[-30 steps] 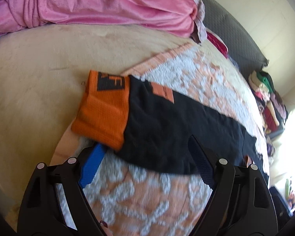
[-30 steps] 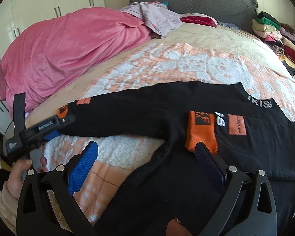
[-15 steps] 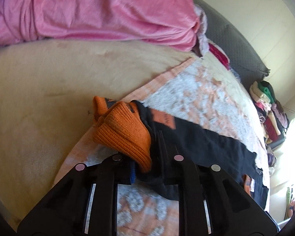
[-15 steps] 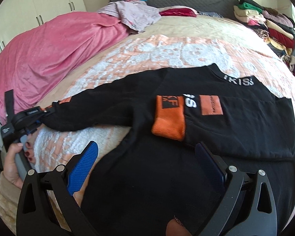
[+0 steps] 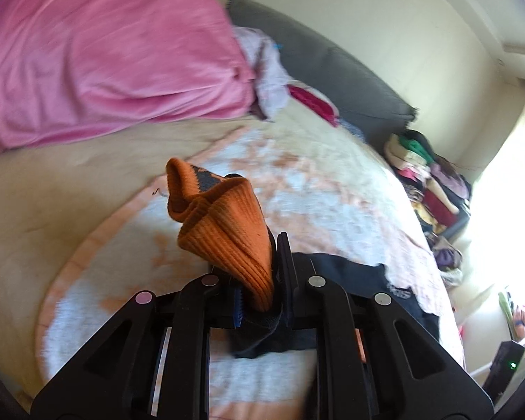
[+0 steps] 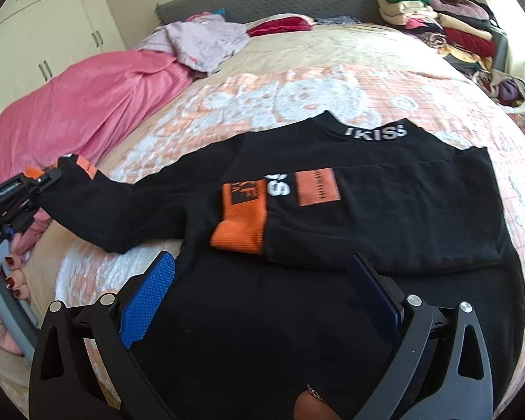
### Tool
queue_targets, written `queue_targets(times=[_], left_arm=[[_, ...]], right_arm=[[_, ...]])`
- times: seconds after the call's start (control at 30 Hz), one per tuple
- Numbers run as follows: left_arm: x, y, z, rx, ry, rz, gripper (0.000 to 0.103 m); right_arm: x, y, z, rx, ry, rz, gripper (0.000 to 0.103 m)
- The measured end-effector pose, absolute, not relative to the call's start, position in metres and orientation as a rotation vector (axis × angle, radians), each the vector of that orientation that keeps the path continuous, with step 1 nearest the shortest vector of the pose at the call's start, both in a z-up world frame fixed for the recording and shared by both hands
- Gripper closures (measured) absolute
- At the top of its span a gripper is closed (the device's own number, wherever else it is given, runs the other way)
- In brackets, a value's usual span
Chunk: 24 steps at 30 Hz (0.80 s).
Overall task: Fold small clothes
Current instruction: 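Fold the held sleeve across the chest with the left tool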
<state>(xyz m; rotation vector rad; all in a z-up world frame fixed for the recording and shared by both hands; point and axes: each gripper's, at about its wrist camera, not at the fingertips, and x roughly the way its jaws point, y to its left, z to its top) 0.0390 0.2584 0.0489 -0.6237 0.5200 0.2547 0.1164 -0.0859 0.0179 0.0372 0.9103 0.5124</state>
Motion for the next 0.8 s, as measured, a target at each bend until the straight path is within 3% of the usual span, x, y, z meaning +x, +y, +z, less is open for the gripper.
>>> queue_targets(times=[0.4,0.8], left_arm=[[0.084,0.173,0.062,-0.538,0.560,0.051,0.097],[0.113,0.091,0.039,-0.449,0.671,-0.106,0.097]], right_arm=[[0.129,-0.155,0.021,0.150,0.901,0.369,0.005],[0.135,-0.225,0.021,0.276,0.881,0.232,0.005]])
